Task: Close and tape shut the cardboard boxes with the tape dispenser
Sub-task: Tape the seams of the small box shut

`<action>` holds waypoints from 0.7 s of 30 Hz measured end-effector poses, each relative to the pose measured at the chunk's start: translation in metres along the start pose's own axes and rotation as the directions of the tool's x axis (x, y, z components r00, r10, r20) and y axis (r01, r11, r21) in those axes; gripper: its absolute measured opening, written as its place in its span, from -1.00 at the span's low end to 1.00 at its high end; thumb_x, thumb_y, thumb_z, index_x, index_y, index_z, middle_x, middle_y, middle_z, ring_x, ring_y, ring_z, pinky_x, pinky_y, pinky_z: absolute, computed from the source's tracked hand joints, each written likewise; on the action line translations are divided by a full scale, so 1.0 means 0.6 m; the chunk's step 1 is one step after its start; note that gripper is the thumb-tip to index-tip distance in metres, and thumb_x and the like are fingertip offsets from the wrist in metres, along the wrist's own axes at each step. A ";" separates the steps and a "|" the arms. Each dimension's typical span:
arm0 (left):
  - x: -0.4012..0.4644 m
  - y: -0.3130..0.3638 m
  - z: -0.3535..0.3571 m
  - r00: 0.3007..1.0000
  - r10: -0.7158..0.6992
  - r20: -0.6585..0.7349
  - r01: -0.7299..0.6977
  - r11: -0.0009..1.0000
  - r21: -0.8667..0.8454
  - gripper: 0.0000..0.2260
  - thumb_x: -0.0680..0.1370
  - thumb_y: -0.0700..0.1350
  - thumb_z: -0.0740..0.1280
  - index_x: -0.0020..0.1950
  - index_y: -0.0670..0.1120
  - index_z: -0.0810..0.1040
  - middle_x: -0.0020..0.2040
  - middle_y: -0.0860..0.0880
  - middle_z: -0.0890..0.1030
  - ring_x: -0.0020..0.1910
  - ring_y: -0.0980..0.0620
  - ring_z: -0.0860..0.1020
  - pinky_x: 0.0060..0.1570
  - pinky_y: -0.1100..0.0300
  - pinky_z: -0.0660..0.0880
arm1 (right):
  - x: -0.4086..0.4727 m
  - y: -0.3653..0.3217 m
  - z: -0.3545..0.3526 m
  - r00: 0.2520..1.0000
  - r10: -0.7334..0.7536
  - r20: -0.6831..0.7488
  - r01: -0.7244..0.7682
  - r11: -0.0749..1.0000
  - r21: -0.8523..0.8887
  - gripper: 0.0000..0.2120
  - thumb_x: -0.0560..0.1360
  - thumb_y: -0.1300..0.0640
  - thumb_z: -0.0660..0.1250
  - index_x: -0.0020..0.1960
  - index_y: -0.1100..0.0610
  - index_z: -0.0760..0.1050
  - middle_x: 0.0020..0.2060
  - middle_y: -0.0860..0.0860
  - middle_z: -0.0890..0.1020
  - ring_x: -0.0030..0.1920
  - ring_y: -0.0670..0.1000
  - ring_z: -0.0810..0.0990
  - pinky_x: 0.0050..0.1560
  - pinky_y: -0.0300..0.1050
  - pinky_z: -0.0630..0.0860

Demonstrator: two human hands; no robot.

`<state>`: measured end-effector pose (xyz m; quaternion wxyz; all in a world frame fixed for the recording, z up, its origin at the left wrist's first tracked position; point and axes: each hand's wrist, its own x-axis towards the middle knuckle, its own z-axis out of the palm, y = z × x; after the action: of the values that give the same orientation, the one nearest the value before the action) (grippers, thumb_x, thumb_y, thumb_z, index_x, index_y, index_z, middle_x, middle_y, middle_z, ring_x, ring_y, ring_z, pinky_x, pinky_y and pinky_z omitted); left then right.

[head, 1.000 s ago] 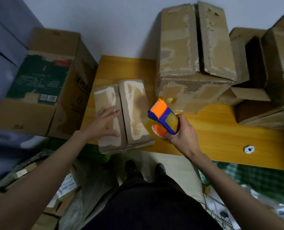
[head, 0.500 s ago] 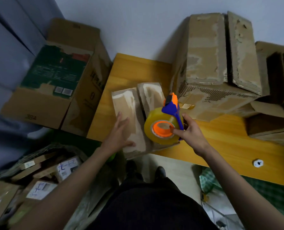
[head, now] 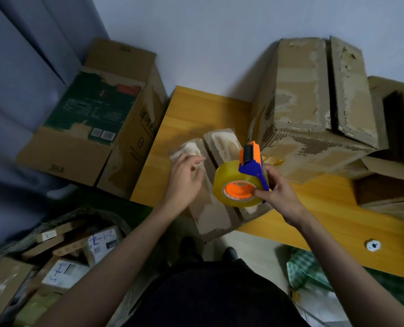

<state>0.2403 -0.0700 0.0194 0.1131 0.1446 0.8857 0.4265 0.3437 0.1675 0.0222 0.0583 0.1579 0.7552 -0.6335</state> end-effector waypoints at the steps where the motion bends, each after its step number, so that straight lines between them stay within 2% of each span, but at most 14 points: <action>1: 0.006 0.019 -0.004 1.000 0.028 -0.006 -0.028 0.998 -0.063 -0.78 0.62 -0.16 0.32 0.25 -0.06 0.63 0.22 0.02 0.56 0.07 0.10 0.58 0.05 0.25 0.53 | -0.002 -0.001 0.002 1.000 -0.002 -0.005 0.002 1.000 -0.002 -0.57 0.45 0.43 0.45 0.26 0.20 0.47 0.05 -0.08 0.63 0.07 -0.05 0.62 -0.01 -0.20 0.57; 4: 0.005 0.068 -0.008 0.995 0.097 -0.008 -0.097 0.976 -0.193 -0.84 0.61 -0.15 0.37 0.13 -0.06 0.71 0.04 0.07 0.68 0.00 0.21 0.61 -0.04 0.36 0.53 | -0.008 -0.002 0.007 1.000 -0.015 -0.028 0.015 1.000 -0.007 -0.57 0.43 0.46 0.45 0.25 0.23 0.47 0.03 -0.08 0.63 0.04 -0.09 0.62 -0.03 -0.24 0.56; 9: -0.014 0.103 -0.001 0.994 0.108 0.010 -0.101 0.957 -0.273 -0.81 0.61 -0.17 0.37 0.19 -0.10 0.69 -0.02 0.15 0.65 -0.03 0.34 0.59 -0.05 0.41 0.53 | -0.016 -0.004 0.014 0.999 -0.014 -0.042 0.014 1.000 -0.003 -0.55 0.42 0.44 0.46 0.25 0.21 0.48 0.08 0.02 0.64 0.05 -0.11 0.63 -0.05 -0.26 0.56; 15: -0.023 0.102 -0.003 0.990 0.130 0.048 -0.111 0.953 -0.283 -0.74 0.61 -0.20 0.36 0.30 -0.11 0.64 0.13 0.09 0.68 0.02 0.35 0.60 0.01 0.47 0.51 | -0.027 -0.004 0.020 0.999 0.001 -0.049 0.002 0.999 0.048 -0.58 0.43 0.42 0.46 0.23 0.16 0.50 0.08 0.04 0.65 0.07 -0.04 0.63 -0.05 -0.21 0.58; 18: -0.026 0.096 -0.007 0.975 0.217 0.045 -0.201 0.952 -0.232 -0.74 0.60 -0.19 0.38 0.29 -0.10 0.64 0.14 0.11 0.67 0.12 0.27 0.60 0.10 0.43 0.51 | -0.033 -0.004 0.021 0.999 0.031 -0.017 -0.029 0.993 0.113 -0.60 0.46 0.38 0.46 0.24 0.13 0.53 0.09 0.06 0.67 0.11 0.05 0.65 0.02 -0.10 0.61; 21: -0.026 0.087 -0.013 0.955 0.287 0.076 -0.269 0.945 -0.185 -0.77 0.59 -0.12 0.41 0.23 -0.09 0.66 0.15 0.12 0.66 0.18 0.27 0.56 0.17 0.39 0.48 | -0.040 -0.012 0.022 0.998 0.065 0.006 -0.066 0.983 0.171 -0.57 0.44 0.29 0.50 0.28 0.09 0.55 0.11 0.05 0.69 0.12 0.06 0.67 0.01 -0.11 0.62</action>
<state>0.2609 -0.0501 0.0665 0.1090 0.2795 0.8090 0.5055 0.3625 0.1498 0.0331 0.0655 0.1869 0.6925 -0.6937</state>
